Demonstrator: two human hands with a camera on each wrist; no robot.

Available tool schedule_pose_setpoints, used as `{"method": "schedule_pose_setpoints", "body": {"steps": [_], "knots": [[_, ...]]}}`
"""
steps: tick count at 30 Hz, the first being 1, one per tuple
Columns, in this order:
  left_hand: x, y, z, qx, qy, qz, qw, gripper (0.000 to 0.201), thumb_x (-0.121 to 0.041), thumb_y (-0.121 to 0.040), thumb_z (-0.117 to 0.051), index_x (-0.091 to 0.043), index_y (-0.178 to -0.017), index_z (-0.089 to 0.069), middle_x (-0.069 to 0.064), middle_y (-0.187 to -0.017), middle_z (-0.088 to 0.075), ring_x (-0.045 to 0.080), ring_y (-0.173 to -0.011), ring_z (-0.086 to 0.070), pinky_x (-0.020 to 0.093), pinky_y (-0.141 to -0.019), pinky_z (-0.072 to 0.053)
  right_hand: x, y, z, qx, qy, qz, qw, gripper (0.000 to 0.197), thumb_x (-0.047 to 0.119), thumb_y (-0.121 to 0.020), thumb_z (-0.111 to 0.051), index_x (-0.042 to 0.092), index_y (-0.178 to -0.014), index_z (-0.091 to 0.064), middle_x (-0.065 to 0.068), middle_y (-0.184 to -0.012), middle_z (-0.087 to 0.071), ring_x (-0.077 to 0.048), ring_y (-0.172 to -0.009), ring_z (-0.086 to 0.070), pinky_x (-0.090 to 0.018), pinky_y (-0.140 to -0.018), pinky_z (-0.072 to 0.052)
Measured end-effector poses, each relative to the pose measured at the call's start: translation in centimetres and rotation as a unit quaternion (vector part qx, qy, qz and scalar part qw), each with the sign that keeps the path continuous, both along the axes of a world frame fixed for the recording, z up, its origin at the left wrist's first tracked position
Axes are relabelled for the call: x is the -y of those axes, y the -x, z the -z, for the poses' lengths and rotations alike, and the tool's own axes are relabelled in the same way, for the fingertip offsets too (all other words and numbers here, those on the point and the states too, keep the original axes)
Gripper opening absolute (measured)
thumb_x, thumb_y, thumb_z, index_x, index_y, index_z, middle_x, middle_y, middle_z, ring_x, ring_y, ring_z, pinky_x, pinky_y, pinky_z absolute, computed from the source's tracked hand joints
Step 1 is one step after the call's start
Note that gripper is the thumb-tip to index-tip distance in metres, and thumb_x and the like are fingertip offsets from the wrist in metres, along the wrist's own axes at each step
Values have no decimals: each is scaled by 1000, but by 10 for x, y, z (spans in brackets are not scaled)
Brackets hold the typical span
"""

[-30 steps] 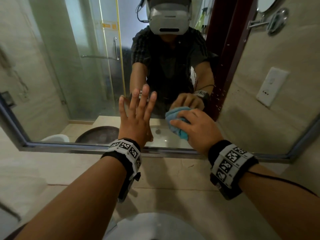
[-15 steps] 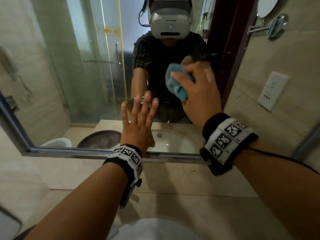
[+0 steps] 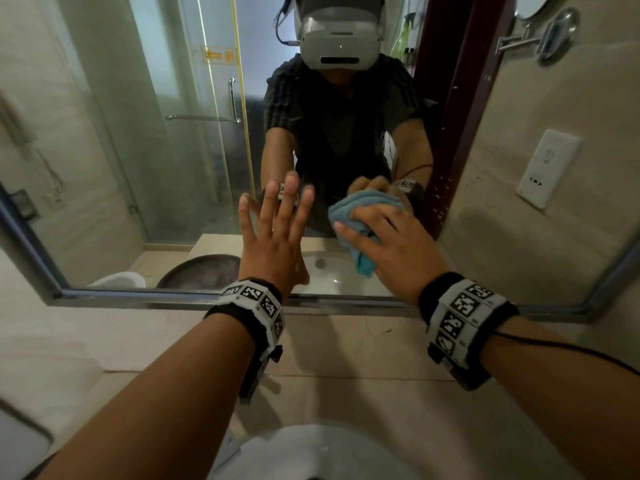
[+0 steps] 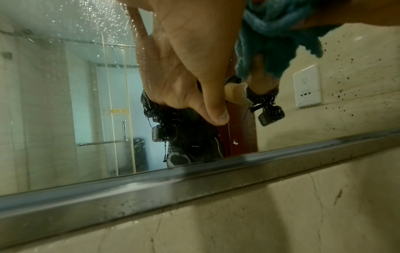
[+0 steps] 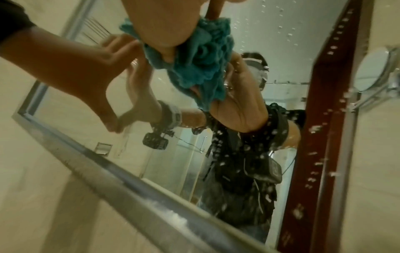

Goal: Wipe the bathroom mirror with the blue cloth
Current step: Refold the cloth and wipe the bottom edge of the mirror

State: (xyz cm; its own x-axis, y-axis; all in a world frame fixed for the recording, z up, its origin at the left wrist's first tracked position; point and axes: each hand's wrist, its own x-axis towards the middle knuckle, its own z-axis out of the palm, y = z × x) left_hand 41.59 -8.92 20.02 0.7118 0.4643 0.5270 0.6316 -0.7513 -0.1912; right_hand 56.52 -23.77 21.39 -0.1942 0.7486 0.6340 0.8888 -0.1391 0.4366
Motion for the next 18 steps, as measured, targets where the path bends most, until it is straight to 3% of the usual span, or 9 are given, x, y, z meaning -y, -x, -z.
{"method": "schedule_pose_setpoints", "body": {"steps": [3, 5, 7, 9, 11, 13, 16, 18], "knots": [[2, 0, 0, -12, 7, -4, 1000, 147, -70, -59, -70, -14, -134, 43, 11, -135, 53, 33, -131, 40, 60, -108, 15, 2, 4, -28, 11, -46, -16, 999, 66, 5, -59, -84, 12, -121, -61, -16, -117, -56, -33, -104, -51, -48, -82, -51], [1, 0, 2, -7, 5, 6, 1000, 148, -70, -57, -71, -14, -134, 42, 11, -136, 52, 32, -132, 39, 61, -108, 14, -6, 10, -51, -73, -130, -17, 989, 57, 2, -64, -77, 11, -119, -63, -18, -114, -59, -37, -102, -52, -50, -81, -50], [-3, 0, 3, 5, -10, 9, 1000, 149, -70, -55, -72, -13, -136, 40, 10, -139, 50, 32, -133, 38, 60, -109, 13, -18, 21, -53, -138, -199, -19, 970, 46, 9, -72, -68, 12, -118, -63, -15, -115, -59, -36, -103, -52, -50, -82, -50], [-3, 0, 4, 11, -15, 13, 1000, 148, -71, -56, -71, -13, -137, 39, 11, -139, 49, 32, -133, 37, 59, -109, 12, -22, 27, -19, -107, -155, -10, 982, 51, 14, -68, -72, 13, -118, -63, -13, -111, -60, -33, -99, -50, -48, -79, -52], [-4, 0, 5, 11, -23, 19, 999, 147, -72, -56, -69, -12, -137, 38, 11, -139, 49, 33, -133, 38, 59, -110, 10, -12, 17, 34, -43, -42, -4, 998, 58, 15, -60, -81, 15, -116, -64, -12, -107, -57, -32, -91, -55, -45, -74, -53], [-4, 0, 5, 9, -30, 17, 999, 148, -73, -56, -69, -13, -137, 39, 11, -137, 51, 35, -136, 29, 59, -109, 9, 10, 4, 69, -35, 36, 0, 999, 54, 17, -62, -84, 15, -113, -66, -10, -102, -57, -31, -84, -59, -42, -69, -53], [-5, 0, 5, 13, -32, 21, 999, 149, -72, -54, -71, -13, -136, 39, 10, -136, 52, 35, -137, 20, 59, -109, 8, 21, -2, 64, -47, 56, -10, 997, 50, 15, -62, -85, 13, -109, -68, -13, -96, -63, -33, -79, -61, -42, -64, -54], [-4, 0, 6, 14, -37, 22, 999, 149, -72, -53, -71, -13, -137, 37, 10, -136, 52, 36, -138, 18, 59, -109, 6, 11, 4, 37, -69, 1, -16, 997, 55, 14, -60, -85, 11, -112, -66, -16, -98, -63, -37, -81, -60, -46, -66, -54]]}}
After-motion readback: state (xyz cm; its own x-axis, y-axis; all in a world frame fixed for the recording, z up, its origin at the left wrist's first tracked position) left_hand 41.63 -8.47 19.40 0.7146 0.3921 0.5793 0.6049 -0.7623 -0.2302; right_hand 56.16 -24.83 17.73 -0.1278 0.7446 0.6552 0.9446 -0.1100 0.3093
